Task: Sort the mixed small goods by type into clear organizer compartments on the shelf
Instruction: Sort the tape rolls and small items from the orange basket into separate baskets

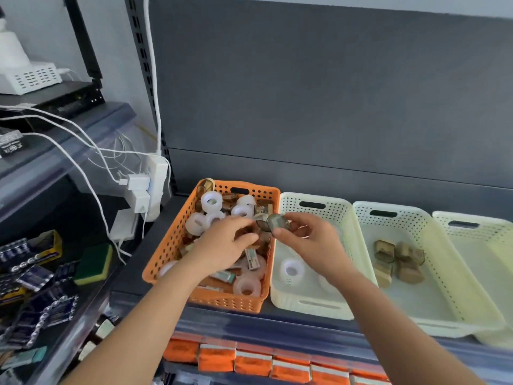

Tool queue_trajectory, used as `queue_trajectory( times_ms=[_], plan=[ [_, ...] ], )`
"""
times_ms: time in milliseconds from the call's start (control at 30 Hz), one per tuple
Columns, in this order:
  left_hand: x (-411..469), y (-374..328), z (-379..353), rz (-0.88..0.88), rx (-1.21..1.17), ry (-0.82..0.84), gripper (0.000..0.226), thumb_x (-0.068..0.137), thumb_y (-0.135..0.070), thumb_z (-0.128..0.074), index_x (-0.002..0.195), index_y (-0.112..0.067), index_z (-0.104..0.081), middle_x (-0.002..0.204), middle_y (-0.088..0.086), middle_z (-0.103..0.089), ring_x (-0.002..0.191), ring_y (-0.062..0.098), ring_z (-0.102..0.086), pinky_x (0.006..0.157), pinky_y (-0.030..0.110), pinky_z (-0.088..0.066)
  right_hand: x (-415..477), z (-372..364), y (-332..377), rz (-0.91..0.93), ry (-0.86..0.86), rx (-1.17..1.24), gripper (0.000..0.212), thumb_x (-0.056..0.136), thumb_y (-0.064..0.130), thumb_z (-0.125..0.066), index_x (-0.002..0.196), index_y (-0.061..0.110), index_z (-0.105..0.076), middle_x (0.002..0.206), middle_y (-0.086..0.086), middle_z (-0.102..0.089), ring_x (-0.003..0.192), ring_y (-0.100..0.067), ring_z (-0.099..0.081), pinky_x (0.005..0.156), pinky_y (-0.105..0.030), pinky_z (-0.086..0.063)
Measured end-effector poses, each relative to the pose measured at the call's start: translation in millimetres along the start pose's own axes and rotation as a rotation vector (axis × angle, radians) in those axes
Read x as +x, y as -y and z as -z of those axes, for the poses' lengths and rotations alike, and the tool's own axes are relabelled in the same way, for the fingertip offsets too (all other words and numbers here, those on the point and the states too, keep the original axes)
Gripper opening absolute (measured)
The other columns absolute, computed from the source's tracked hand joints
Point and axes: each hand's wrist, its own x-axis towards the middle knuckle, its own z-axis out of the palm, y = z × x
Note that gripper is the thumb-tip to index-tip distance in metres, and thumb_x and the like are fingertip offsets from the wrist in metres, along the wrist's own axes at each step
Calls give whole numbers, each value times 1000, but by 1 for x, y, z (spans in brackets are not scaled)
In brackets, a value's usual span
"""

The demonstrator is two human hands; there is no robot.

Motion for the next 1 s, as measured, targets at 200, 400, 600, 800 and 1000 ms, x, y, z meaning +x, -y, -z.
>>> queue_trajectory(
  times_ms=[200,400,600,800,1000],
  plan=[
    [24,-68,-61,-162,-69,-11,25,94,-27,-56,118,-26,-63,105,-18,-57,95,-1,-54,77,14,-40,-27,77,-43,-94,-176,1,35,74,33,-77,105,36,-60,101,8,-65,80,2,-62,78,-24,-53],
    [41,-133,-141,-245,55,58,28,94,-31,-55,121,-27,-60,105,-14,-55,96,5,-52,85,25,-43,-51,163,-96,-205,-133,-309,39,76,35,-72,110,26,-58,97,7,-61,83,-11,-62,77,-36,-54],
    [45,-177,-197,-377,374,116,21,87,-22,-65,107,-21,-66,101,-5,-59,94,14,-51,90,33,-44,-62,203,-137,-250,149,-794,29,77,39,-67,98,24,-54,99,3,-60,85,-18,-58,73,-31,-52],
    [44,-190,-219,-241,678,322,19,86,-19,-67,102,-12,-60,96,0,-53,80,18,-41,83,31,-34,-57,203,-152,-143,322,-961,14,83,22,-60,94,13,-63,99,-4,-58,82,-20,-57,73,-32,-55],
    [46,-198,-222,-176,800,280,9,87,-15,-64,92,-15,-57,90,3,-60,81,21,-47,83,35,-35,-52,201,-158,-99,381,-943,17,84,29,-63,90,13,-66,91,0,-60,77,-18,-54,69,-29,-50]
  ],
)
